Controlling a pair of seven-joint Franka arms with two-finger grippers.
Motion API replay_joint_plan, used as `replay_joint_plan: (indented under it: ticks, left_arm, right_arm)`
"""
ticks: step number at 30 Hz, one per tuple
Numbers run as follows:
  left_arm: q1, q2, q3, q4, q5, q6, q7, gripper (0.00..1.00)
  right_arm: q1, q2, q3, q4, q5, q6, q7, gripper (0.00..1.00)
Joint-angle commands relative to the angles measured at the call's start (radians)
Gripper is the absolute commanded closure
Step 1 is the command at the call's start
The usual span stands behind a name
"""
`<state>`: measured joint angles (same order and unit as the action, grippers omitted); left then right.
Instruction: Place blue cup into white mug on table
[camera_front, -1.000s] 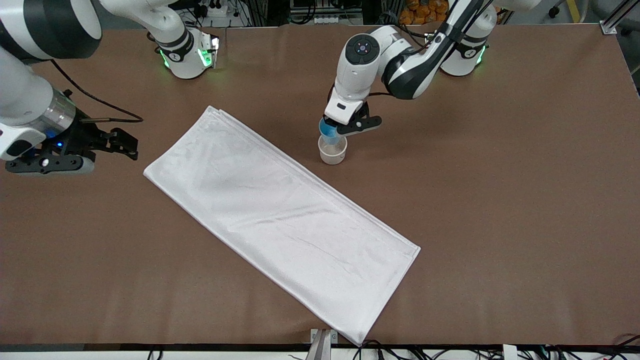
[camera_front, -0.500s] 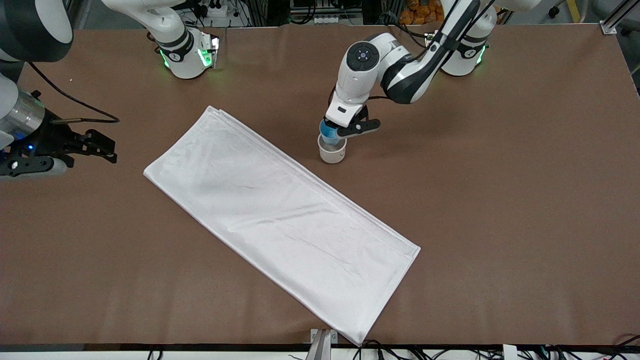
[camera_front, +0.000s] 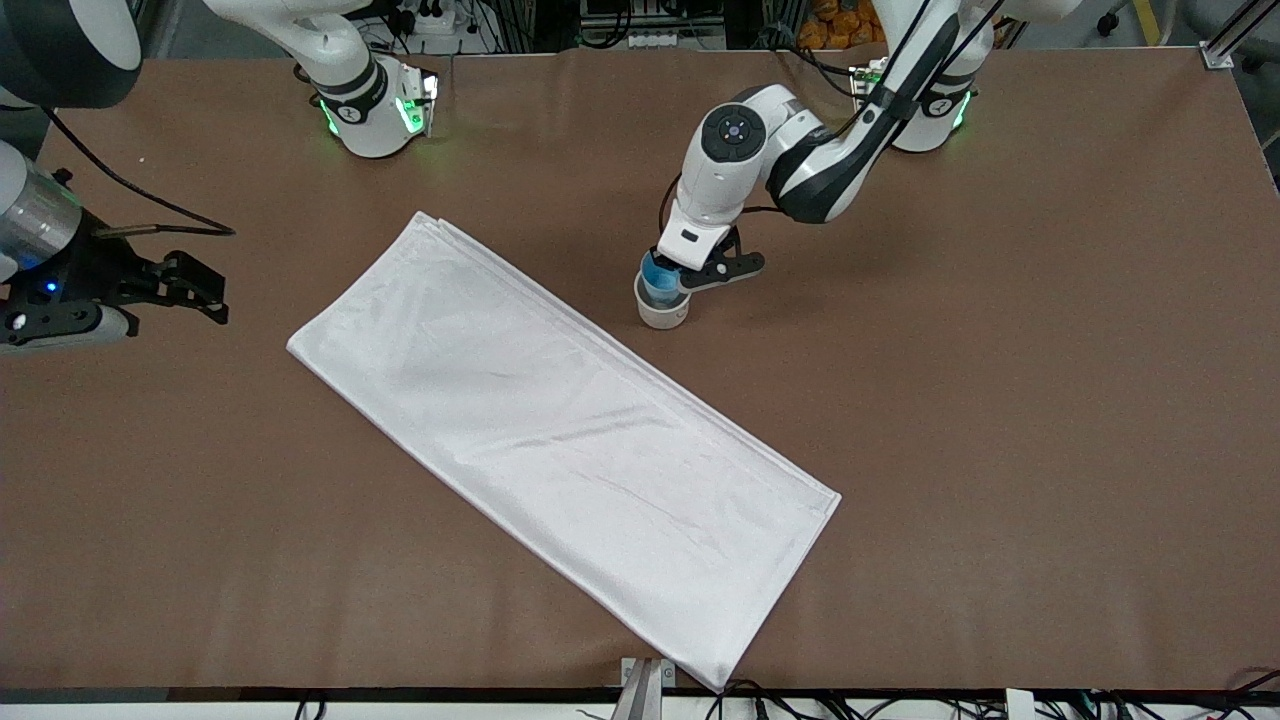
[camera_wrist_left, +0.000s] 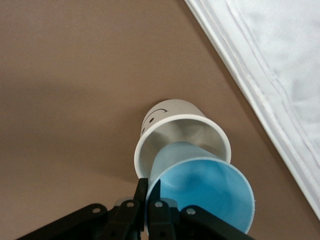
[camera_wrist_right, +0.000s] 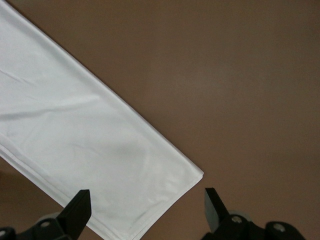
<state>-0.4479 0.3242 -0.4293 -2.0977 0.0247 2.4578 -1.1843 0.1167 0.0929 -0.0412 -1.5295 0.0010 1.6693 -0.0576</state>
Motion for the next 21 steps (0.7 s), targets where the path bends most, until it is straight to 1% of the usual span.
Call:
replay_joint_plan:
  ticks: [1, 6, 11, 15, 16, 17, 19, 20, 21]
  left_arm:
    - [0.009, -0.011, 0.0, 0.004, 0.021, 0.006, -0.012, 1.0]
    - [0.014, -0.002, 0.003, 0.005, 0.03, 0.006, -0.008, 1.0]
    - [0.018, 0.021, 0.003, 0.016, 0.064, 0.006, -0.017, 1.0]
    - [0.02, 0.038, 0.004, 0.03, 0.064, 0.006, -0.017, 1.0]
    - [0.021, 0.038, 0.004, 0.034, 0.064, 0.006, -0.014, 0.93]
    - [0.025, 0.041, 0.006, 0.039, 0.064, 0.006, -0.002, 0.65]
    - [0.037, 0.053, 0.006, 0.045, 0.067, 0.006, 0.011, 0.25]
    - [0.035, 0.053, 0.006, 0.047, 0.067, 0.006, 0.014, 0.09]
    - [0.034, 0.053, 0.006, 0.048, 0.067, 0.006, 0.015, 0.0]
  right_arm:
    - [-0.025, 0.007, 0.018, 0.005, -0.015, -0.013, -0.016, 0.0]
    - [-0.026, 0.016, 0.017, 0.008, -0.018, -0.005, -0.015, 0.0]
    - [-0.04, 0.018, 0.015, 0.008, -0.018, -0.002, -0.016, 0.0]
    - [-0.045, 0.018, 0.015, 0.009, -0.018, -0.002, -0.016, 0.0]
    - [-0.045, 0.018, 0.015, 0.009, -0.018, -0.002, -0.016, 0.0]
    - [-0.045, 0.018, 0.015, 0.009, -0.018, -0.002, -0.016, 0.0]
    - [-0.045, 0.019, 0.015, 0.011, -0.018, -0.002, -0.016, 0.0]
    - [-0.045, 0.019, 0.015, 0.011, -0.018, 0.0, -0.016, 0.0]
    - [-0.045, 0.021, 0.015, 0.011, -0.018, 0.0, -0.015, 0.0]
